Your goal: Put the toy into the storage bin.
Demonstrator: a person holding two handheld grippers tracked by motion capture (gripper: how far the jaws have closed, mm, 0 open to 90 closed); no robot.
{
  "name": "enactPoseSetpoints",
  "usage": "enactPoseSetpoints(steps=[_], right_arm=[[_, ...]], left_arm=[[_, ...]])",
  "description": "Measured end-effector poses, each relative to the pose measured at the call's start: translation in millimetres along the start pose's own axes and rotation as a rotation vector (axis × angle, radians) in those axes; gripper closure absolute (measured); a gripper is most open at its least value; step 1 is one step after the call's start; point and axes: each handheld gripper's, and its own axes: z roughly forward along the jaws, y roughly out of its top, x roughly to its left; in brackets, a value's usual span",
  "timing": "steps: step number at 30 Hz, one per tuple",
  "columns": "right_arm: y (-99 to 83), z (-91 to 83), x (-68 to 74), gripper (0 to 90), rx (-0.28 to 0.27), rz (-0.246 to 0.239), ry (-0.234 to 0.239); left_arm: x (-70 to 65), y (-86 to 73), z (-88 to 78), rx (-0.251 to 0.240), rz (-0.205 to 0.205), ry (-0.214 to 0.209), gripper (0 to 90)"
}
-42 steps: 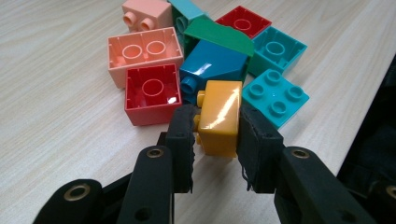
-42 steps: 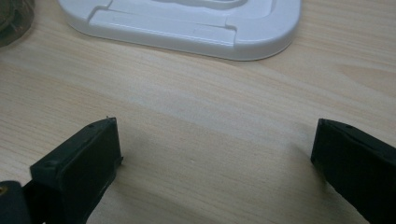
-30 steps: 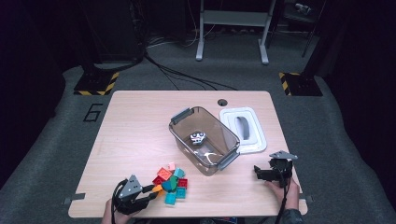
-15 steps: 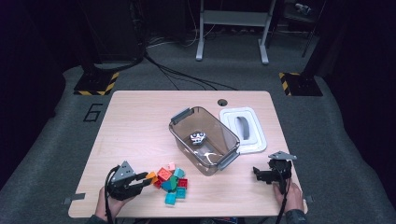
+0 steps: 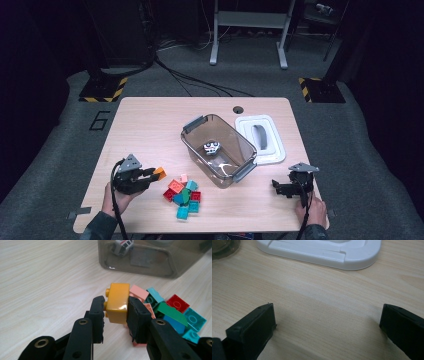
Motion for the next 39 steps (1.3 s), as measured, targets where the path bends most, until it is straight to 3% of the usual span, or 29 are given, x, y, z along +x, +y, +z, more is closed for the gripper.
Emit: enactPoseSetpoints(steps=[17, 27, 39], right_arm=[[0.0, 0.1, -0.5, 0.0, 0.0, -0.001, 0.005], [0.1, 0.0, -0.5, 0.0, 0.002, -0.002, 0.004], [0.1, 0.2, -0.8, 0.0, 0.001, -0.004, 0.008]], left_arm=[[22.7, 41.7, 2.9, 0.0, 0.014, 0.035, 67.8], [34.5, 71.1, 2.3, -0.027, 0.004, 0.056, 67.8], [28.2, 118.9, 7.6, -0.044, 0.084, 0.08, 67.8]])
